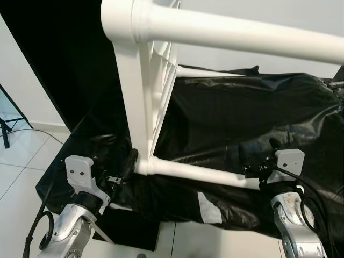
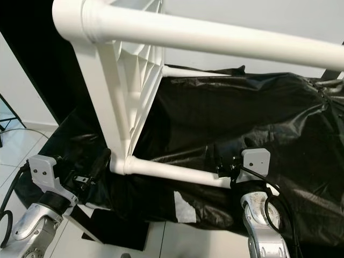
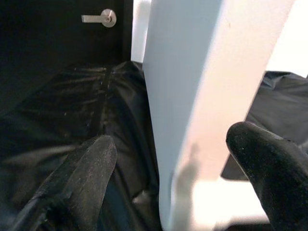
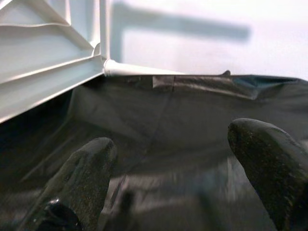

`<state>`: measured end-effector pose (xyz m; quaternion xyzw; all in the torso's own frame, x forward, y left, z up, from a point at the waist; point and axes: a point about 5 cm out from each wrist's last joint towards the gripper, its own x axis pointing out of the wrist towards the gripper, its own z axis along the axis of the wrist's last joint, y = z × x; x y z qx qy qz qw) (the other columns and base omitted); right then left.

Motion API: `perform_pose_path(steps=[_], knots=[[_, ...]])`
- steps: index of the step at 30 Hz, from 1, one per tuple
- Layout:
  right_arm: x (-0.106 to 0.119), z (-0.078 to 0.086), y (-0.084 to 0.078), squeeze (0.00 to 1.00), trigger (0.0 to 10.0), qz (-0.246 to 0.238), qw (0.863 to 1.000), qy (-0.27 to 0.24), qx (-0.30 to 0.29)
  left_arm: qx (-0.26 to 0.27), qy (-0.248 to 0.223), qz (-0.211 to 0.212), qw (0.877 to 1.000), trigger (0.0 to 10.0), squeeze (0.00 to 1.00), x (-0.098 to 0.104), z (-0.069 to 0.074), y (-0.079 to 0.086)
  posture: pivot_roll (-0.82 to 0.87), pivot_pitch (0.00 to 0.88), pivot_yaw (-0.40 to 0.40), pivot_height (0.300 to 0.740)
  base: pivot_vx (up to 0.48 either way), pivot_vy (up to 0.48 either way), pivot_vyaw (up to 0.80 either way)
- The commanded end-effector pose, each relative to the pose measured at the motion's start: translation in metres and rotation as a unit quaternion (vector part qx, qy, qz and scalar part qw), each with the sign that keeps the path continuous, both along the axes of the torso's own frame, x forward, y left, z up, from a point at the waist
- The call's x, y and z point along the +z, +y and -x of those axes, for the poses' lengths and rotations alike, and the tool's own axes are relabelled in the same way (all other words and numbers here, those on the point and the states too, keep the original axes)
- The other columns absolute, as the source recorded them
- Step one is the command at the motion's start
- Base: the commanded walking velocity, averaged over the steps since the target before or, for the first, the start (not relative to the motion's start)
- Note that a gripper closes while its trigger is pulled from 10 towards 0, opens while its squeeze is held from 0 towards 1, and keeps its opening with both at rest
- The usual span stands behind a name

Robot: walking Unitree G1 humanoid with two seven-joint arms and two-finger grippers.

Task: Building children table

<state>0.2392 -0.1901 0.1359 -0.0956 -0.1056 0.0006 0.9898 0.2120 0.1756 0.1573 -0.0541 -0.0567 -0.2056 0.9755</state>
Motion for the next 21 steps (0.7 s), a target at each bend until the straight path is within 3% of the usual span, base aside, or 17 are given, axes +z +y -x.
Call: perform_pose_path(steps=[1,17,21], knots=[[-0.004,0.003,0.0003,0.0,10.0,-0.006,1.0,0.004,-0.003,-0.024,0.014,-0.007,1.0,10.0,0.0,-0.0056,0.0001,-0.0013,0.1,0.0,0.003,0.74,-0.255,0.0,0.0],[-0.0056,0.0028,0.0007,0.0,10.0,-0.01,1.0,0.006,-0.005,-0.025,0.011,-0.01,1.0,10.0,0.0,-0.0043,-0.0029,-0.0015,0.1,0.0,0.007,0.74,-0.264,0.0,0.0],[-0.0057,0.0024,0.0017,0.0,10.0,-0.01,1.0,0.005,-0.004,-0.026,0.003,-0.008,1.0,10.0,0.0,-0.0018,-0.0047,-0.0015,0.1,0.0,0.007,0.74,0.0,0.0,0.0]])
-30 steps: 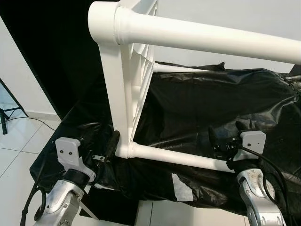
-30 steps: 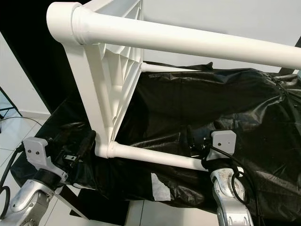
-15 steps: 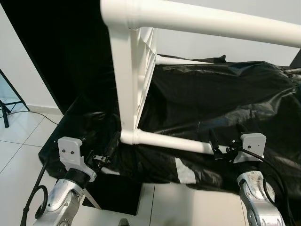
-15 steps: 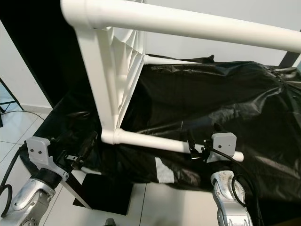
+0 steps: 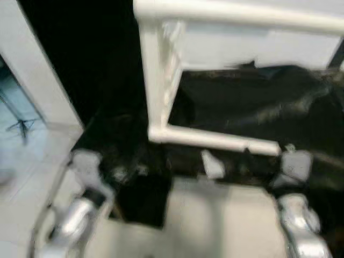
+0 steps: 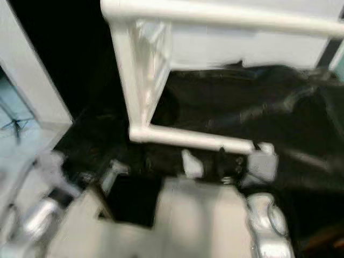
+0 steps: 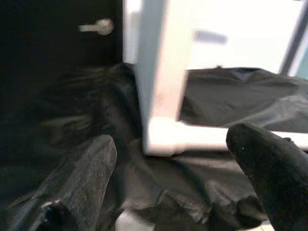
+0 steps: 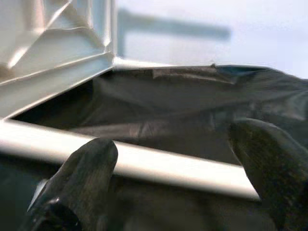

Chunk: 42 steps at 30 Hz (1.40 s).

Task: Building children table

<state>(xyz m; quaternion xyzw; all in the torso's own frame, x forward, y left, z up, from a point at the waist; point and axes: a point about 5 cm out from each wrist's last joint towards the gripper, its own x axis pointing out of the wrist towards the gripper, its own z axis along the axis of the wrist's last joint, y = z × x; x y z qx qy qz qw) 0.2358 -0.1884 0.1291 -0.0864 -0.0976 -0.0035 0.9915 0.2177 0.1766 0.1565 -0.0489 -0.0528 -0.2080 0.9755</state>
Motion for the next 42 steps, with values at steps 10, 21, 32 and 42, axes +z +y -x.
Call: perform_pose_path(steps=[10,21,32,42], knots=[[0.004,-0.005,0.002,0.0,10.0,0.001,1.0,-0.007,0.004,-0.008,-0.024,-0.04,0.999,10.0,0.0,0.003,-0.015,-0.006,0.1,0.0,-0.005,0.74,0.0,0.0,0.0],[0.009,-0.011,-0.001,0.0,10.0,0.006,1.0,-0.016,0.004,-0.009,-0.05,-0.061,0.997,10.0,0.0,0.009,-0.032,-0.01,0.09,0.0,-0.011,0.74,0.0,0.0,0.0],[0.013,-0.011,0.0,0.0,10.0,0.017,1.0,-0.021,0.009,-0.022,-0.07,-0.047,0.996,10.0,0.0,0.012,-0.039,-0.015,0.08,0.0,-0.017,0.74,0.0,0.0,0.0],[0.03,-0.022,-0.001,0.0,10.0,0.04,0.998,-0.044,-0.006,-0.071,-0.091,-0.05,0.992,10.0,0.0,0.021,-0.035,-0.03,0.08,0.0,-0.011,0.74,0.0,0.0,0.0]])
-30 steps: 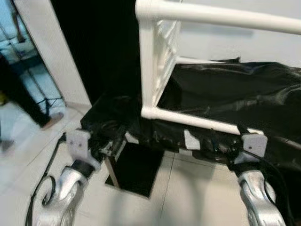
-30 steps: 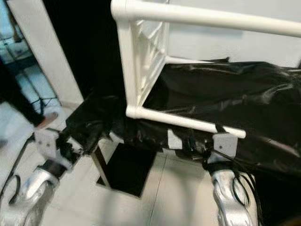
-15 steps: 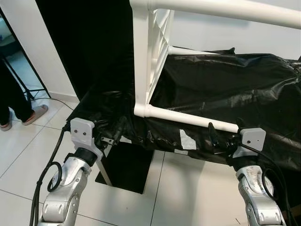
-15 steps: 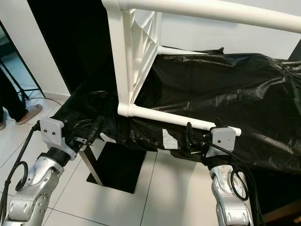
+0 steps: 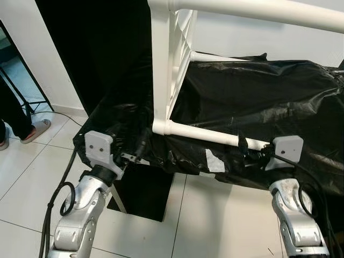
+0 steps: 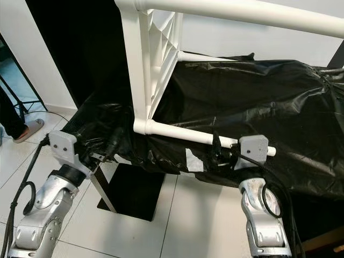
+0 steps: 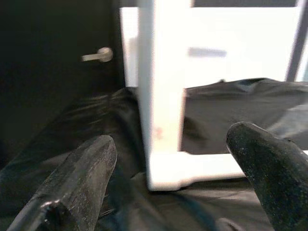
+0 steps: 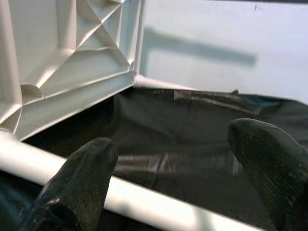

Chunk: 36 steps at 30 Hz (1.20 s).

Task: Building children table

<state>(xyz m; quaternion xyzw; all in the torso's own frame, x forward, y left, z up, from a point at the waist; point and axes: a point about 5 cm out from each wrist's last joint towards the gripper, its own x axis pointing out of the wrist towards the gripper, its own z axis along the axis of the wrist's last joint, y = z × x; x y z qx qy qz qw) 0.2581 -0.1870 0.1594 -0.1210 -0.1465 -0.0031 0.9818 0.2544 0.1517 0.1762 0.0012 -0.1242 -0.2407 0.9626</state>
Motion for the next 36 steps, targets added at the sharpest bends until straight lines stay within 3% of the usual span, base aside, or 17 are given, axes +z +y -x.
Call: perform_pose_path(steps=[1,12,25,36], knots=[[0.0,-0.001,-0.003,0.0,10.0,0.001,1.0,0.005,-0.01,-0.042,-0.006,-0.021,0.999,10.0,0.0,0.0,0.002,-0.005,0.08,0.0,-0.008,0.74,0.0,0.0,0.0],[-0.003,-0.002,-0.001,0.0,10.0,-0.018,1.0,0.011,-0.017,-0.028,-0.007,-0.018,0.999,10.0,0.0,0.001,-0.002,0.0,0.08,0.0,0.0,0.74,0.0,0.0,0.0],[-0.002,-0.007,0.001,0.0,10.0,-0.024,1.0,0.01,-0.015,-0.001,-0.004,-0.013,1.0,10.0,0.0,0.002,-0.007,0.006,0.09,0.0,-0.004,0.74,0.0,0.0,-0.72],[0.0,-0.009,0.004,0.0,10.0,-0.024,1.0,0.001,-0.014,0.004,0.016,0.005,1.0,10.0,0.0,-0.001,-0.01,0.012,0.1,0.0,0.005,0.74,0.0,0.074,0.0]])
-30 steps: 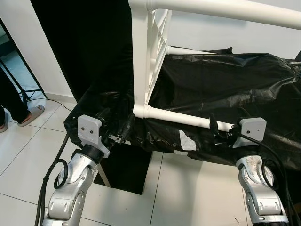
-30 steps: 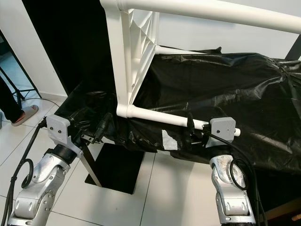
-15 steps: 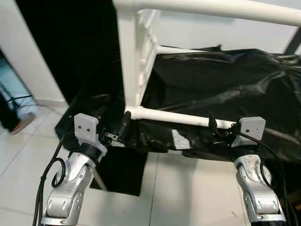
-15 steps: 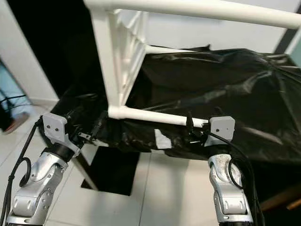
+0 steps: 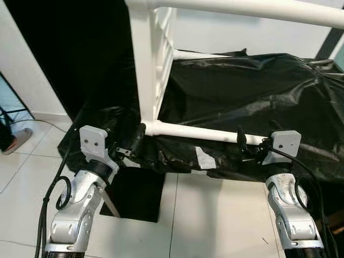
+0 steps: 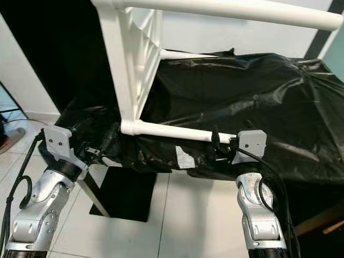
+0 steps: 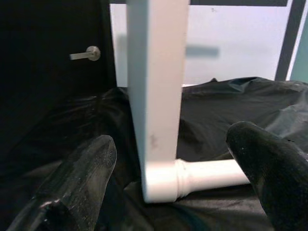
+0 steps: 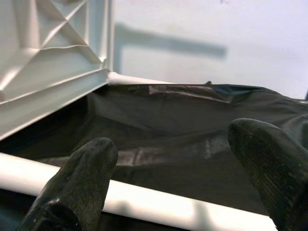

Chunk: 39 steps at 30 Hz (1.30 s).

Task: Building children table

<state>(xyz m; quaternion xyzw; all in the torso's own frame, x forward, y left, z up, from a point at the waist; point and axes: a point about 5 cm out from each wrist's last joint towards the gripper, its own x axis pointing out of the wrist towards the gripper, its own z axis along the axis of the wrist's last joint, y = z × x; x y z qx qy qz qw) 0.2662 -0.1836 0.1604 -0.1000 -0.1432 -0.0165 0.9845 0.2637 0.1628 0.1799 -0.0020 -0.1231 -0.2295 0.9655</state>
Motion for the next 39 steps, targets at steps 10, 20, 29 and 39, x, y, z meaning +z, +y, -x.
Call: perform_pose_path(steps=[10,20,29,39], knots=[[-0.0018,-0.0005,0.0007,0.0,10.0,-0.004,1.0,-0.002,-0.007,-0.011,0.02,0.002,1.0,10.0,0.0,-0.0057,-0.0021,0.0015,0.1,0.0,0.011,0.74,0.0,0.325,0.0],[-0.0031,0.0006,0.0009,0.0,10.0,-0.005,1.0,-0.001,-0.008,-0.011,0.02,0.001,1.0,10.0,0.0,-0.0051,-0.0013,0.0016,0.1,0.0,0.012,0.74,0.0,0.293,0.0],[-0.0035,0.0002,0.001,0.0,10.0,-0.003,1.0,0.0,-0.008,-0.011,0.011,-0.007,1.0,10.0,0.0,-0.004,-0.0014,0.0007,0.1,0.0,0.004,0.74,0.0,0.0,0.0],[-0.0026,-0.0015,0.001,0.0,10.0,0.0,1.0,-0.001,-0.004,-0.014,0.004,-0.019,1.0,10.0,0.0,-0.0051,0.0002,-0.0004,0.09,0.0,-0.005,0.74,0.0,0.0,0.0]])
